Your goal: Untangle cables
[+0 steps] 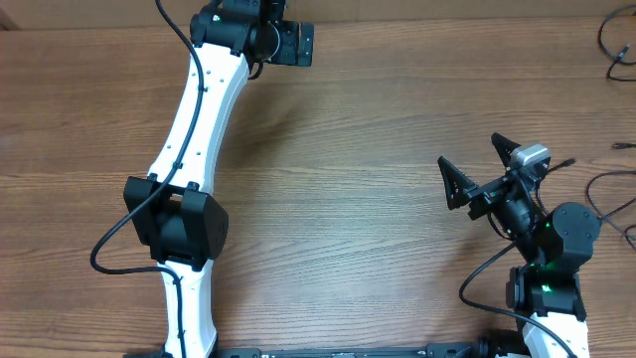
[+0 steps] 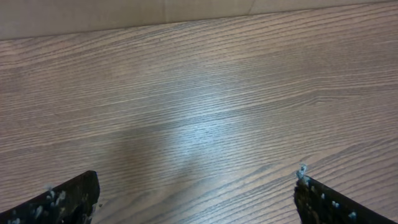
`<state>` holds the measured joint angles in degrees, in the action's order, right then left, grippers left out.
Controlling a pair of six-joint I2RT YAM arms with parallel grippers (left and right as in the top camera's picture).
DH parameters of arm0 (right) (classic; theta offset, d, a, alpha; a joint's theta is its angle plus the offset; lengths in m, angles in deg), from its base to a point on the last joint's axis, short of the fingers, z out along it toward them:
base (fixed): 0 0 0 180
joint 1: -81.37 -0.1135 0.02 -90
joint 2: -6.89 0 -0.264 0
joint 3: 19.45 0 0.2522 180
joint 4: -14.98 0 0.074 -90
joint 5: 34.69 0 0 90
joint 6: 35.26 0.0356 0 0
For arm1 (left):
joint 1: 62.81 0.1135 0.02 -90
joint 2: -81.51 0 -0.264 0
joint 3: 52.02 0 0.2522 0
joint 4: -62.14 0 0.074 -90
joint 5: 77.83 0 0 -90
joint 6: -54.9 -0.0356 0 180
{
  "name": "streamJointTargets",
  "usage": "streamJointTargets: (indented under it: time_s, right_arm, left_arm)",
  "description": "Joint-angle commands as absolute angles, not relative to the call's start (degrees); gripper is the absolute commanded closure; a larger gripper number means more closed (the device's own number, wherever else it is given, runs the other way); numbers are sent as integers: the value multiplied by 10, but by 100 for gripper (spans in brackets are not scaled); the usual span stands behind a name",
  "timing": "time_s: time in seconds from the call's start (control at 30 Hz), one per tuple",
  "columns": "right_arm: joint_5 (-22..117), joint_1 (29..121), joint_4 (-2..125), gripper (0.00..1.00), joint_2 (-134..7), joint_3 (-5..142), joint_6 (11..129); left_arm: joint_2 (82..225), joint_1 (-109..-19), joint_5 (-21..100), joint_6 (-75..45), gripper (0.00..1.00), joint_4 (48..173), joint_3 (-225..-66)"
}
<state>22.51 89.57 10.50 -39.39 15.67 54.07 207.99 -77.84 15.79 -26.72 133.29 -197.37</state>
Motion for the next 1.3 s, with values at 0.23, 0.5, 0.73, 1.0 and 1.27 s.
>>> streamJointTargets:
  time_s: [0.23,0.5,0.73,1.0,1.27]
  right_arm:
    - [246,897,157,0,-435,156,516]
    - [246,897,130,0,-480,156,534]
    - [190,897,20,0,-436,156,584]
    - [177,897,59,0,-282,156,584]
    - [177,897,191,0,-95,156,584]
  left_arm:
    - [2069,-778,150,-278,0,1324,-1970]
    - [2069,-778,150,-278,0,1324,-1970]
    - [2069,-778,150,-278,0,1324,-1970]
    - [2069,-778,150,-278,0,1324,-1970]
    - [2069,-778,150,-278,0,1325,-1970]
